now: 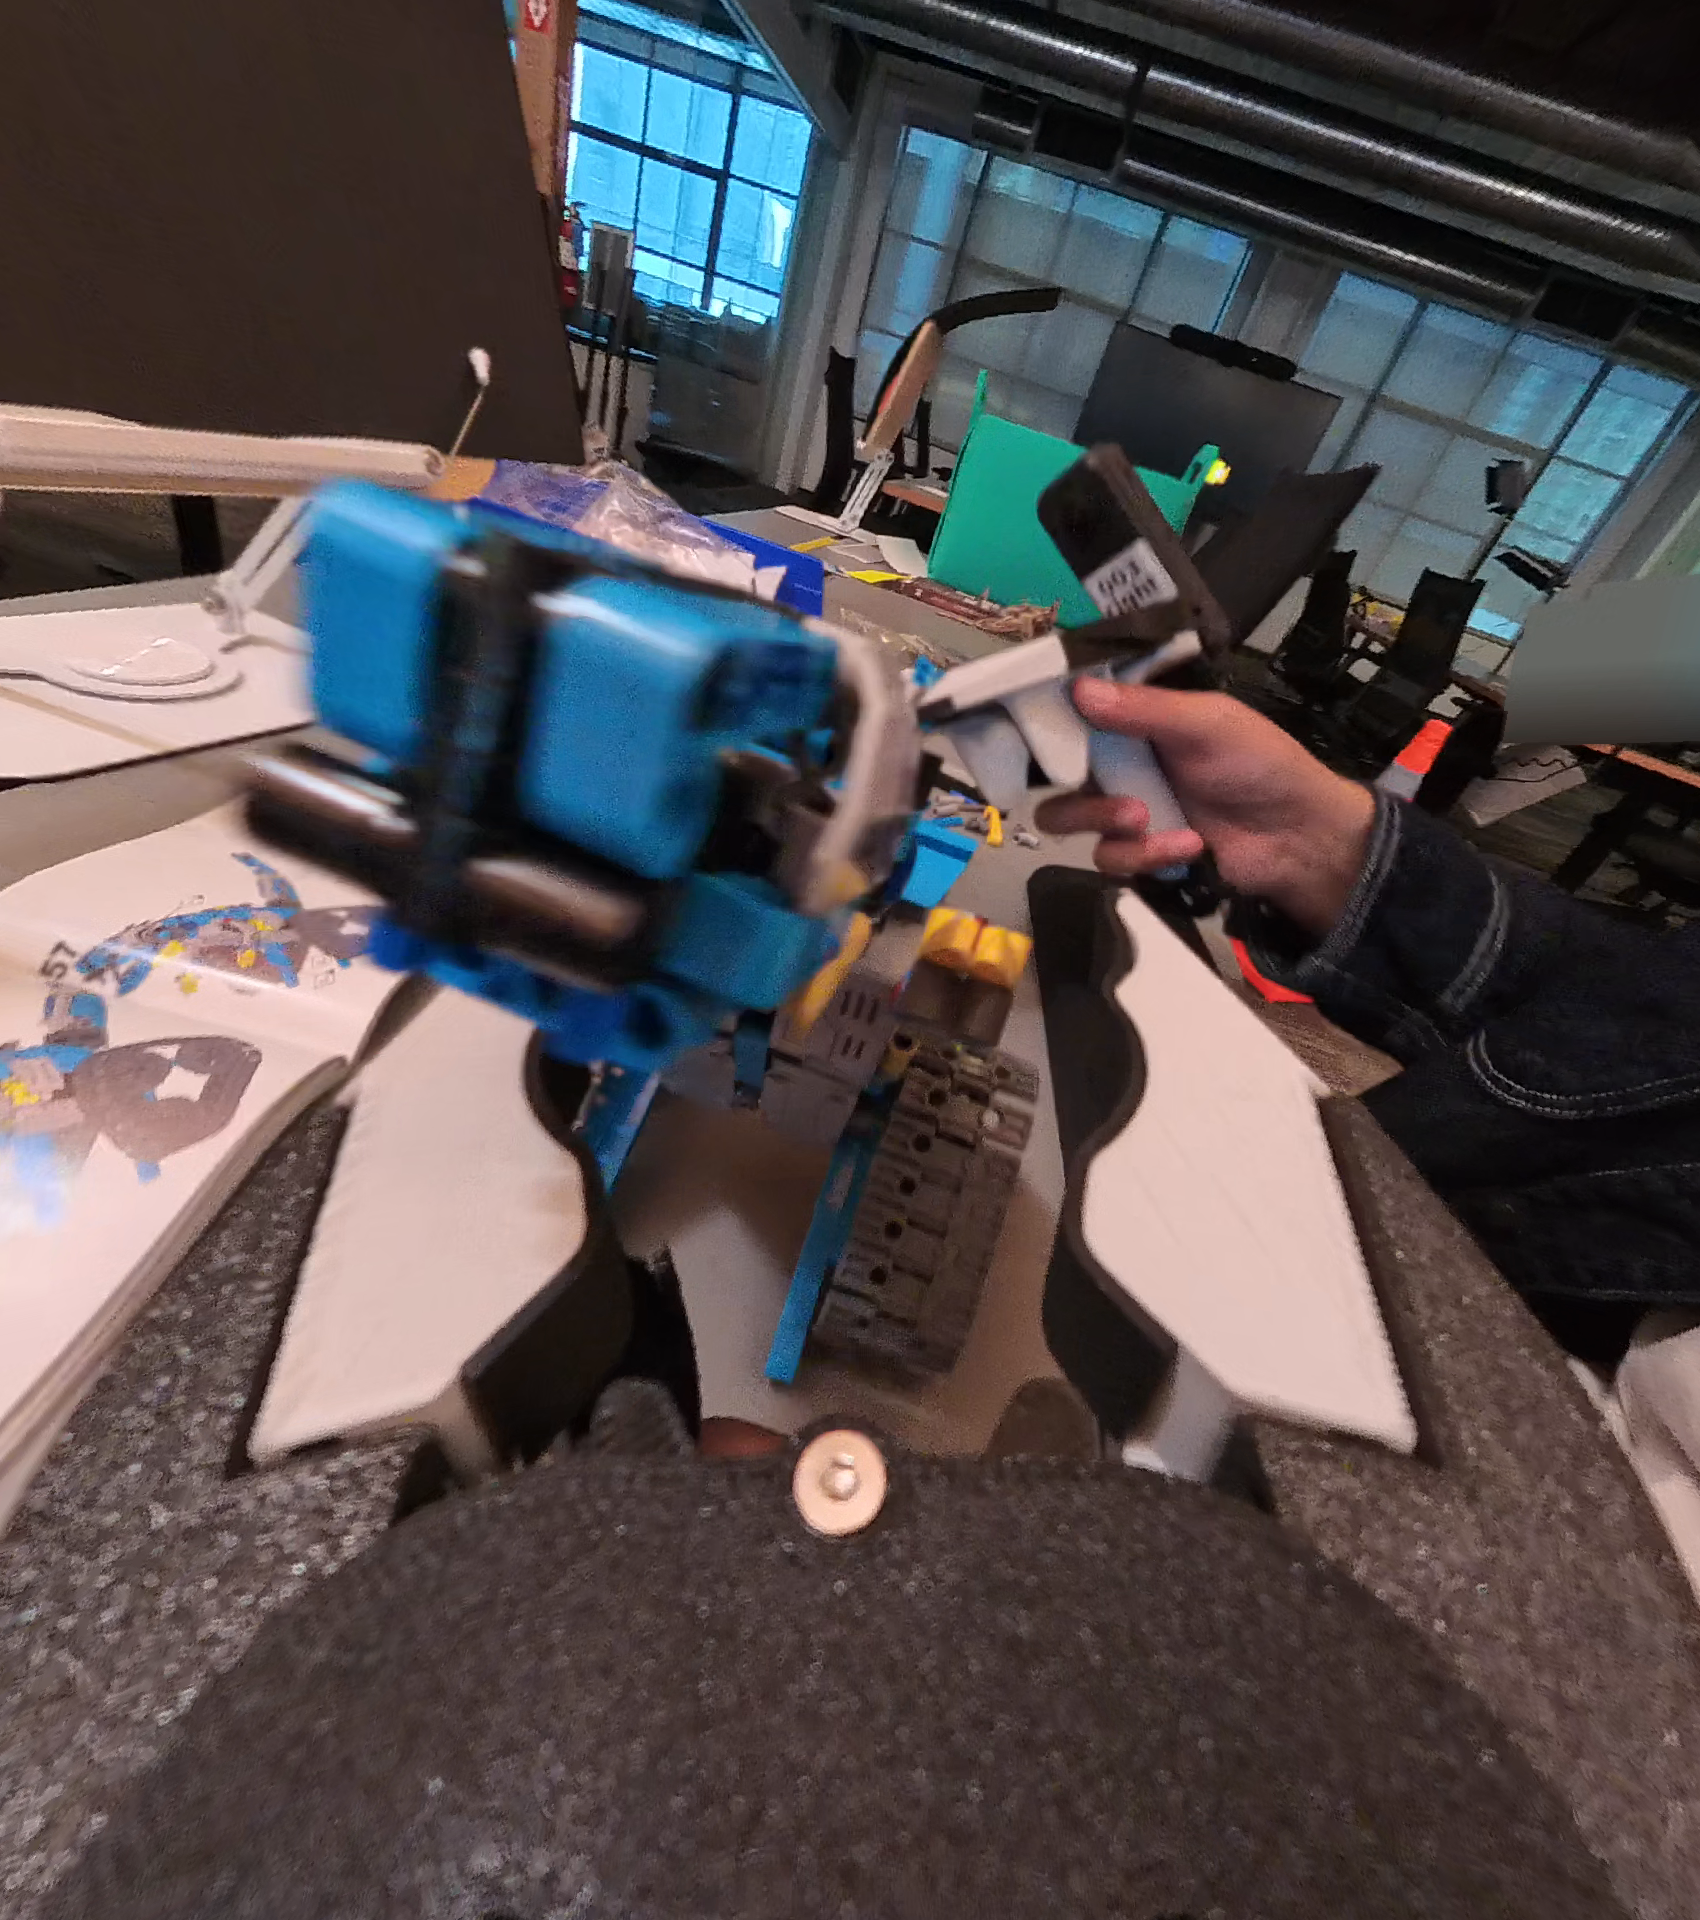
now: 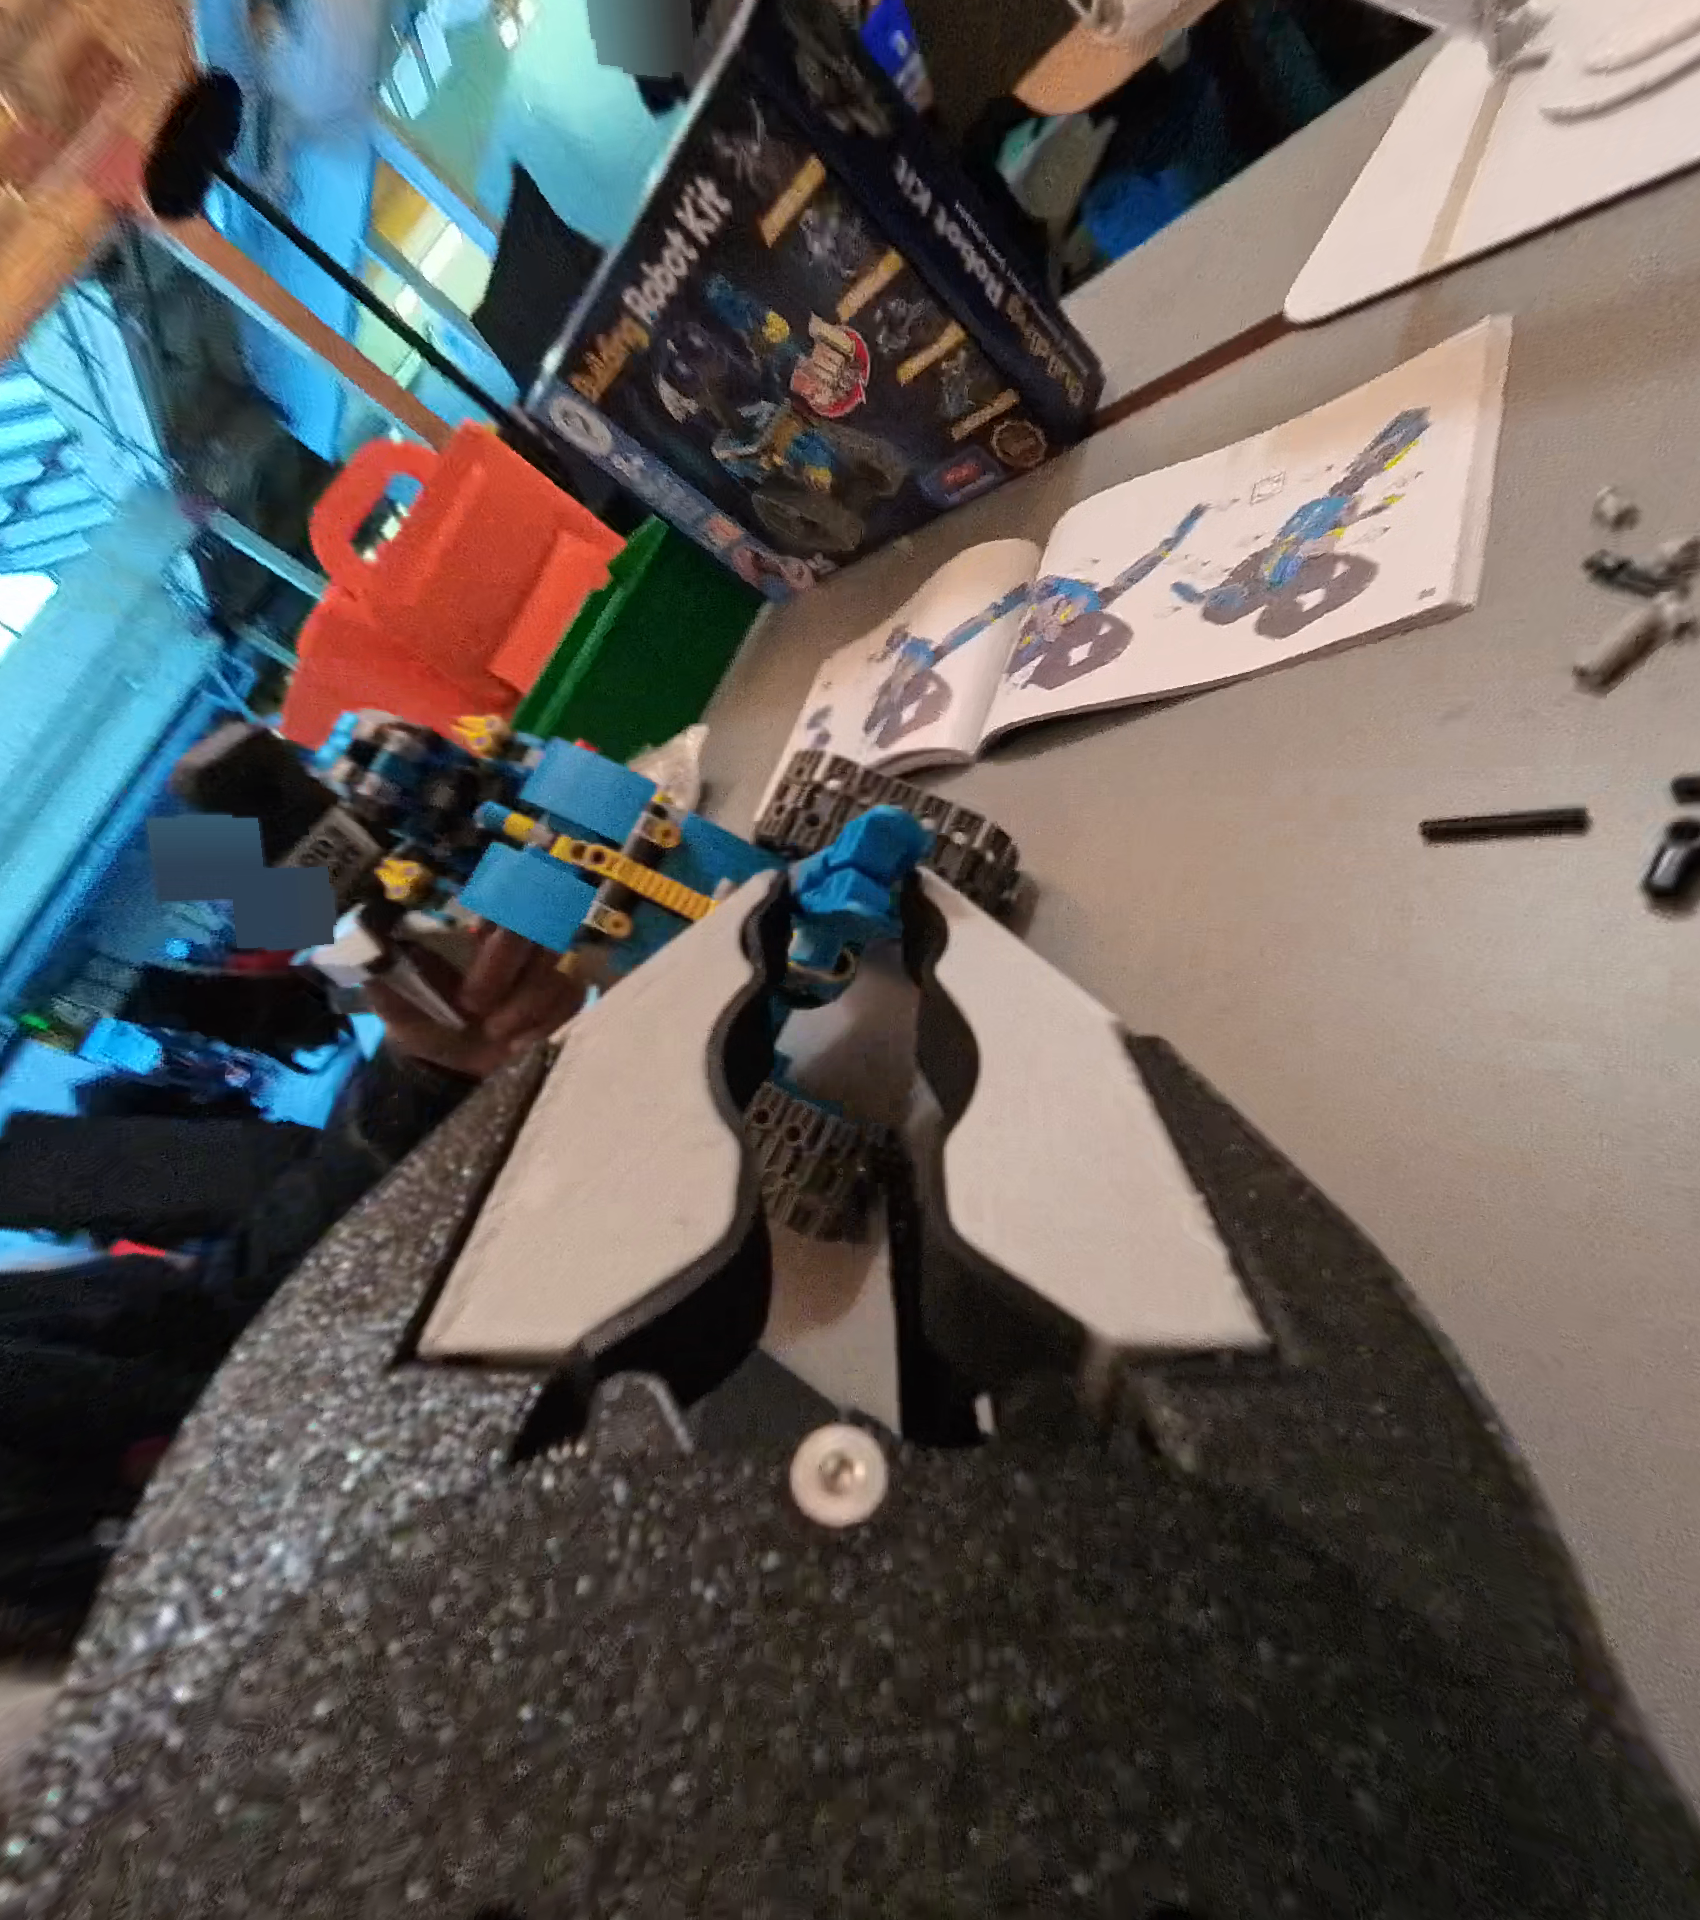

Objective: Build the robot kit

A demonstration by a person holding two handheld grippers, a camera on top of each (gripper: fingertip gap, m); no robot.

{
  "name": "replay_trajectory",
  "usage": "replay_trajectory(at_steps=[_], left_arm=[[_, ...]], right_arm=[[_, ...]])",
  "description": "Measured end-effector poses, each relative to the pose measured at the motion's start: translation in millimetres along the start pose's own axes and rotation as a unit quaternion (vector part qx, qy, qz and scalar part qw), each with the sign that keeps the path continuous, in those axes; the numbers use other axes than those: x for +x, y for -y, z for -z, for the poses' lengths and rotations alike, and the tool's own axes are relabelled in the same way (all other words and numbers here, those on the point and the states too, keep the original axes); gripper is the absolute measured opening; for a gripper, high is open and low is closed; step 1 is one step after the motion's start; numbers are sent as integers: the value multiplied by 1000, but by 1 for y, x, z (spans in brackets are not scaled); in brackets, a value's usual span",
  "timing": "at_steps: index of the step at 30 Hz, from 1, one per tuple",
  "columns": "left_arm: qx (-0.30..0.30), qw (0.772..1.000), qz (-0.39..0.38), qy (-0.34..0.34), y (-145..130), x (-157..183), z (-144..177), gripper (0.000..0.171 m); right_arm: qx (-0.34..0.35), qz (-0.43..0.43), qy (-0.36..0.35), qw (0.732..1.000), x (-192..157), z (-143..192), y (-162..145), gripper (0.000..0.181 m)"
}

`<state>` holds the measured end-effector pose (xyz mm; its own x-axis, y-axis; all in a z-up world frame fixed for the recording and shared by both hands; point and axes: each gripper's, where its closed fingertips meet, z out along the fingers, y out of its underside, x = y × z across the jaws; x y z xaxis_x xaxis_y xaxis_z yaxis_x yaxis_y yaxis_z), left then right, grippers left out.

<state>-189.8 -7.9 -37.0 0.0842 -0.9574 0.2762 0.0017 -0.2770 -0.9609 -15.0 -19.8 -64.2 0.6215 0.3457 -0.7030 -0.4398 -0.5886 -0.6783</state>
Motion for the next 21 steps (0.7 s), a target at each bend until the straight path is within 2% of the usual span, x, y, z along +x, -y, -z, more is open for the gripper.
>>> replay_trajectory(at_steps=[1, 4, 10, 15, 18, 21], left_arm=[[-1, 1000, -2, 7, -2, 5, 5, 93], [-3, 1000, -15, 26, -8, 22, 16, 93], [-9, 997, -47, 68, -16, 40, 25, 97], [-5, 996, -42, 78, -18, 37, 28, 92], [-6, 995, -39, 90, -19, 32, 31, 95], [-18, 993, -36, 109, -26, 26, 38, 99]], right_arm=[[-20, 26, -12, 999, 1, -4, 4, 20], [-89, 108, -43, 989, -3, -21, 13, 20], [-177, 253, -123, 943, -1, -47, 16, 19], [-156, 286, -139, 935, -8, -53, 22, 20], [-119, 305, -159, 932, -6, -45, 21, 41], [-61, 294, -151, 942, -9, -27, 17, 45]])
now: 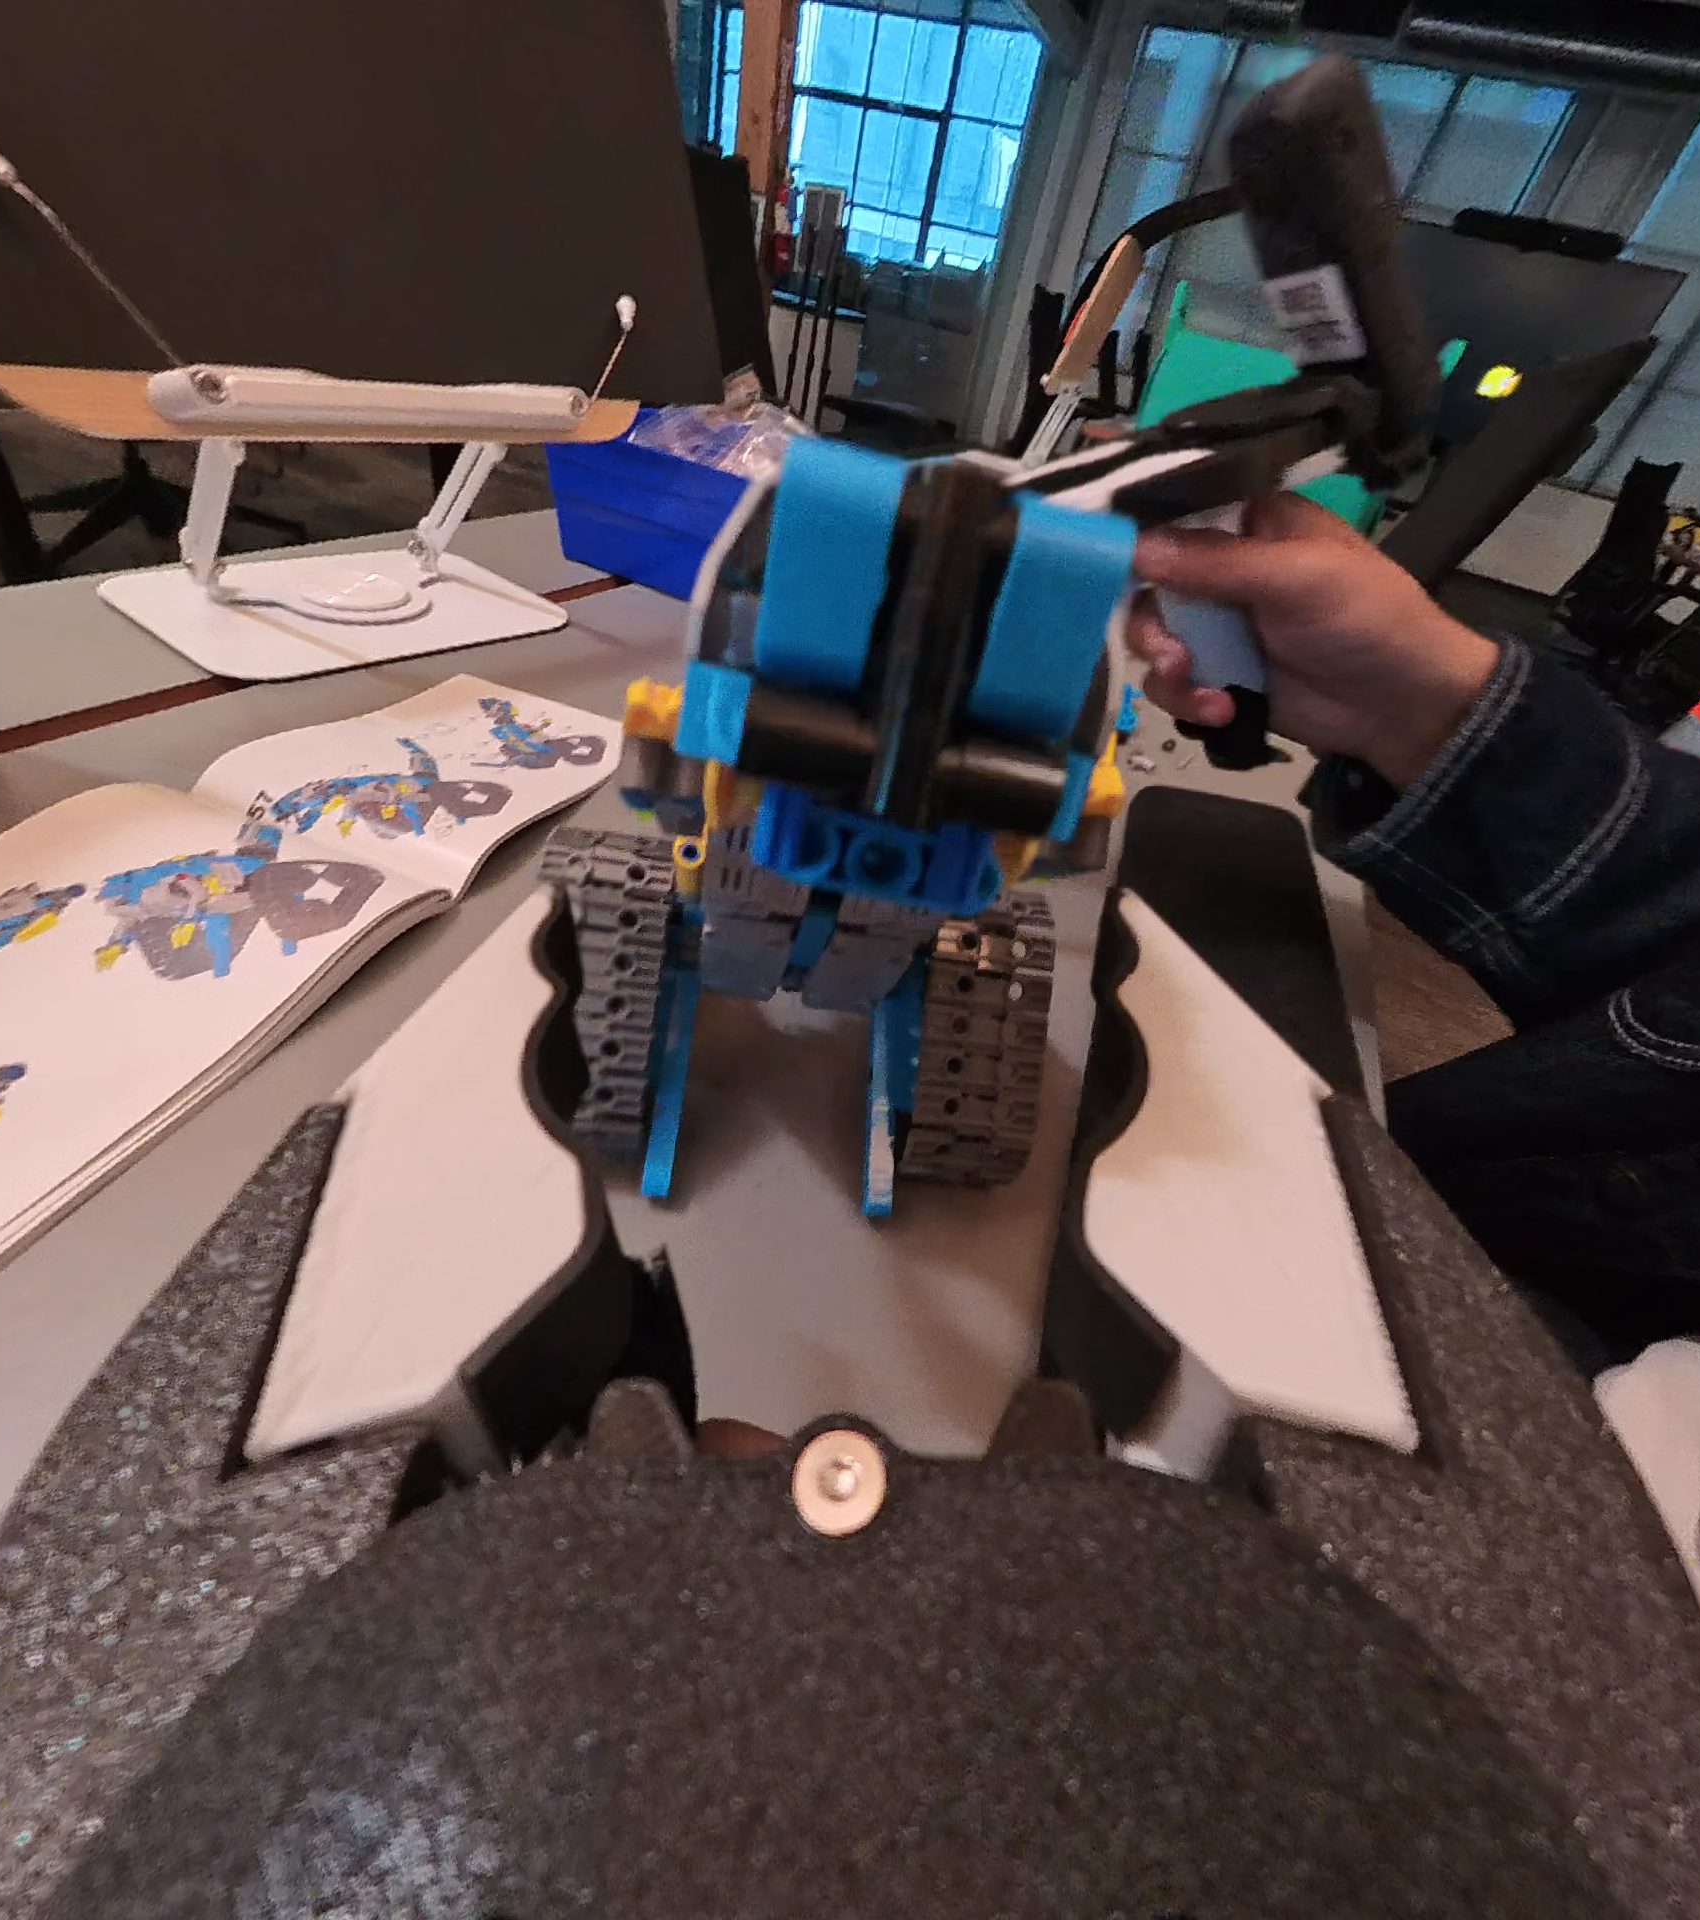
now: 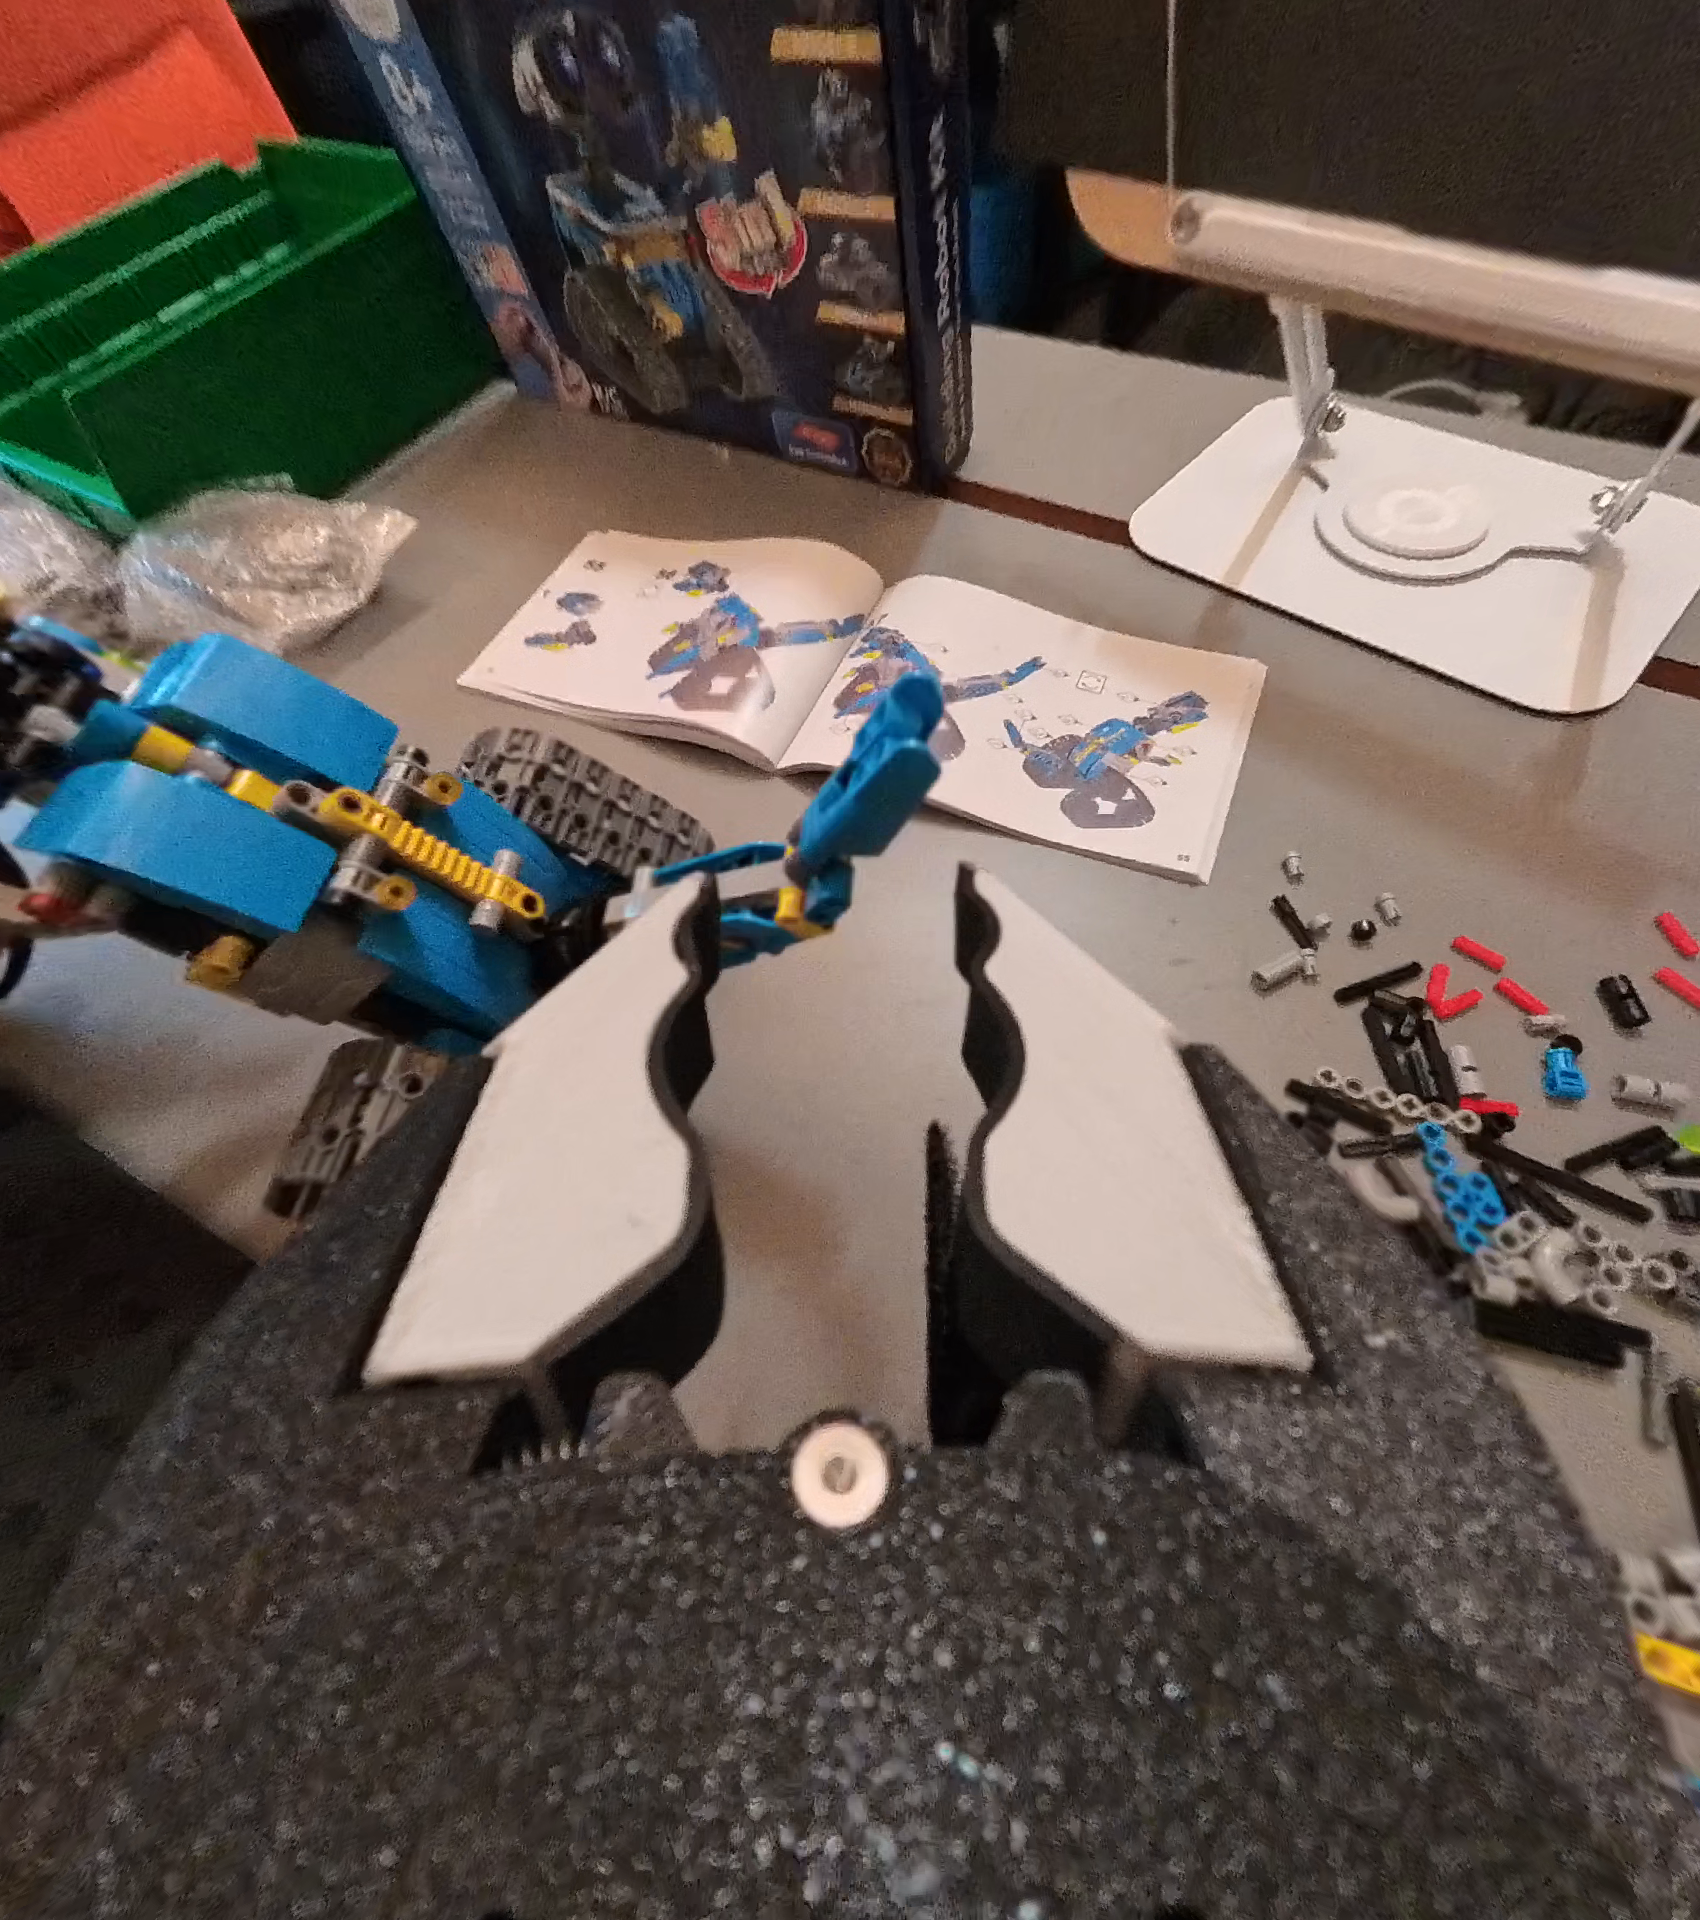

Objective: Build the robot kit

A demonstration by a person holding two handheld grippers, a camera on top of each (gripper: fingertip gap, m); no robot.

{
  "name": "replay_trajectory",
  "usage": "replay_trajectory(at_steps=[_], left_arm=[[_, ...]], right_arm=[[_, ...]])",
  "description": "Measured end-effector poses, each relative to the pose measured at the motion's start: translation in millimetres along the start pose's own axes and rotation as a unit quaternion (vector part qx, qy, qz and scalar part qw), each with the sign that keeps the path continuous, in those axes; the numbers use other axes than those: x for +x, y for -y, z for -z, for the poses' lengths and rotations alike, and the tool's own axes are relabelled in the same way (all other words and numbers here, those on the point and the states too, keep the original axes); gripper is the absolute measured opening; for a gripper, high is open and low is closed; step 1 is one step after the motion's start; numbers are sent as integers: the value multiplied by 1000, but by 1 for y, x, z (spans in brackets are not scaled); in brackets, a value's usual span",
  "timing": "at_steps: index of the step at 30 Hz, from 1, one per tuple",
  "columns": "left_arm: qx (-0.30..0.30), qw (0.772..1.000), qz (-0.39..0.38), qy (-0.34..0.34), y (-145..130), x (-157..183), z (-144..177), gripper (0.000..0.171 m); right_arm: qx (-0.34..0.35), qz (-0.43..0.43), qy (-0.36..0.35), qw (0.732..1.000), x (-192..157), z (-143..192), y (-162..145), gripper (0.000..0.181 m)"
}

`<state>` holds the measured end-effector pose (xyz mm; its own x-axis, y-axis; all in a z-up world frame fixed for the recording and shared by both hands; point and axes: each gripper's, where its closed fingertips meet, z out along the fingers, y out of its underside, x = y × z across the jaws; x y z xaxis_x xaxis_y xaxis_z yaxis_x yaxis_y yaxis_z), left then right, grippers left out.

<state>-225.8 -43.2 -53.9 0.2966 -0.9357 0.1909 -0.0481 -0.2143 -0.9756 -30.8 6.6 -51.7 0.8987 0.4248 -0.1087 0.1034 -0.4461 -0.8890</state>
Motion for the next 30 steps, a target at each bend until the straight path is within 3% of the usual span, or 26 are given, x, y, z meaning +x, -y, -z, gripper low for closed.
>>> replay_trajectory(at_steps=[5, 10, 14, 17, 19, 22, 26, 28, 30], left_arm=[[-20, 998, 4, 64, -9, -8, 25, 101], [-58, 976, 0, 209, -20, -21, 90, 96], [-139, 931, 57, 331, -56, -31, 192, 84], [-159, 877, 111, 440, -86, -46, 300, 75], [-180, 831, 148, 505, -116, -53, 367, 75], [-175, 814, 202, 515, -147, -46, 409, 75], [-132, 821, 211, 513, -151, -40, 419, 72], [-123, 825, 216, 507, -152, -42, 420, 71], [-111, 829, 225, 501, -152, -41, 421, 69]], right_arm=[[113, -49, 36, 992, -9, 21, -7, 37], [171, 7, 58, 984, -31, 18, -8, 32], [230, 83, 81, 966, -77, 43, 0, 26], [272, 102, 155, 944, -142, 64, 13, 36], [288, 122, 196, 929, -190, 66, 21, 33], [221, 134, 272, 927, -263, 35, 16, 45], [62, 179, 379, 906, -369, -16, -16, 59], [-24, 216, 426, 878, -416, -42, -36, 76], [-57, 239, 433, 867, -448, -79, -41, 65]])
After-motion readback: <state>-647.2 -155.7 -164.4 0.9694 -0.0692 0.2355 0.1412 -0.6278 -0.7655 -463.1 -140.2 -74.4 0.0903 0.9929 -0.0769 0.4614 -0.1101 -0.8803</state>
